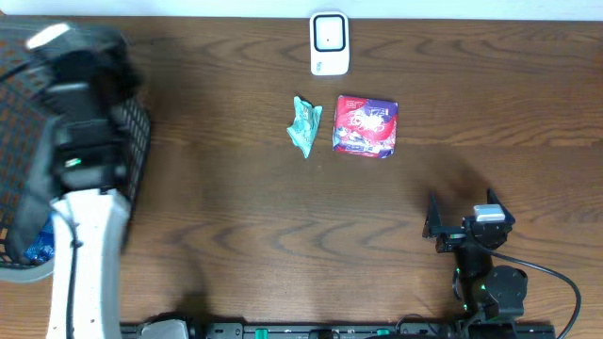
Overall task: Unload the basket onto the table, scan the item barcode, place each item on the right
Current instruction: 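Place the green packet left of the pad package and release, then grasp the blue snack wrapper in the basket with left gripper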
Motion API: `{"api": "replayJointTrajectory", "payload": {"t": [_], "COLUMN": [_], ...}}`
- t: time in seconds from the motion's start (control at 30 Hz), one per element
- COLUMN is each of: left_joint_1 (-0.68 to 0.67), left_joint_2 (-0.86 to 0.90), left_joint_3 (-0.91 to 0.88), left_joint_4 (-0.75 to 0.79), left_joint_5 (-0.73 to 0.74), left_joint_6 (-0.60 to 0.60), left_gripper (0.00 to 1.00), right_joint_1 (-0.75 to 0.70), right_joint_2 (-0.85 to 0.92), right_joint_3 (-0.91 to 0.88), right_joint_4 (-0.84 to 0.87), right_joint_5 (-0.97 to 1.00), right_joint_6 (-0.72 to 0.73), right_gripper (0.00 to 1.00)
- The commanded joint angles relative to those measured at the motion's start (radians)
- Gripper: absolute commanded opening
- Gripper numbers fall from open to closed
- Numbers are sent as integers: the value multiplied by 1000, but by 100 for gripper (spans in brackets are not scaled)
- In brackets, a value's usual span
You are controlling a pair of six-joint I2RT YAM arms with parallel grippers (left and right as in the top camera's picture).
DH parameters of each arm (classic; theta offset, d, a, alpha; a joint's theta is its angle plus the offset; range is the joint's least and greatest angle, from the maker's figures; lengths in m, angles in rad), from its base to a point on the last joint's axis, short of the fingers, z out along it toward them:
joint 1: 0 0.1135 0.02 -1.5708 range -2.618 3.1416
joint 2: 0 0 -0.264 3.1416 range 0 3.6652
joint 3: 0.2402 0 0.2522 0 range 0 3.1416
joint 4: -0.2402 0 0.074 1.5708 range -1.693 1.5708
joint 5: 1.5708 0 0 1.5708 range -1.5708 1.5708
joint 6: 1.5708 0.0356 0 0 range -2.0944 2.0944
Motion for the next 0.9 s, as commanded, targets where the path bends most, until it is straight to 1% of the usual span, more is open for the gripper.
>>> {"api": "replayJointTrajectory", "payload": {"t": [0.0, 0.13, 0.23, 0.3, 0.43, 0.57, 0.63, 0.7, 0.77, 0.87], "left_joint_1": [165, 306, 388, 433, 511, 545, 545, 545, 545, 545], "left_joint_2": [-24, -21, -5, 13, 76, 155, 193, 233, 275, 333], "left_joint_3": [13, 13, 13, 13, 13, 13, 12, 5, 0, 0], "left_joint_4": [-54, -135, -205, -263, -382, -481, -510, -512, -509, -482], "left_joint_5": [-59, -9, 18, 23, 23, 35, 81, 167, 222, 224], "left_joint_6": [56, 56, 56, 57, 101, 101, 101, 116, 161, 169], "left_gripper": [88, 88, 88, 88, 88, 87, 88, 88, 88, 88], "right_joint_1": [-6, -6, -6, -6, -6, -6, -6, -6, -6, -6], "right_joint_2": [-2, -2, -2, -2, -2, -2, -2, -2, -2, -2], "right_joint_3": [-2, -2, -2, -2, -2, -2, -2, -2, -2, -2], "right_joint_4": [-5, -5, -5, -5, -4, -5, -5, -5, -5, -5], "right_joint_5": [2, 2, 2, 2, 2, 2, 2, 2, 2, 2], "right_joint_6": [-12, -12, -12, -12, -12, -12, -12, -12, -12, -12], "right_gripper": [99, 99, 99, 99, 99, 99, 99, 99, 99, 99]}}
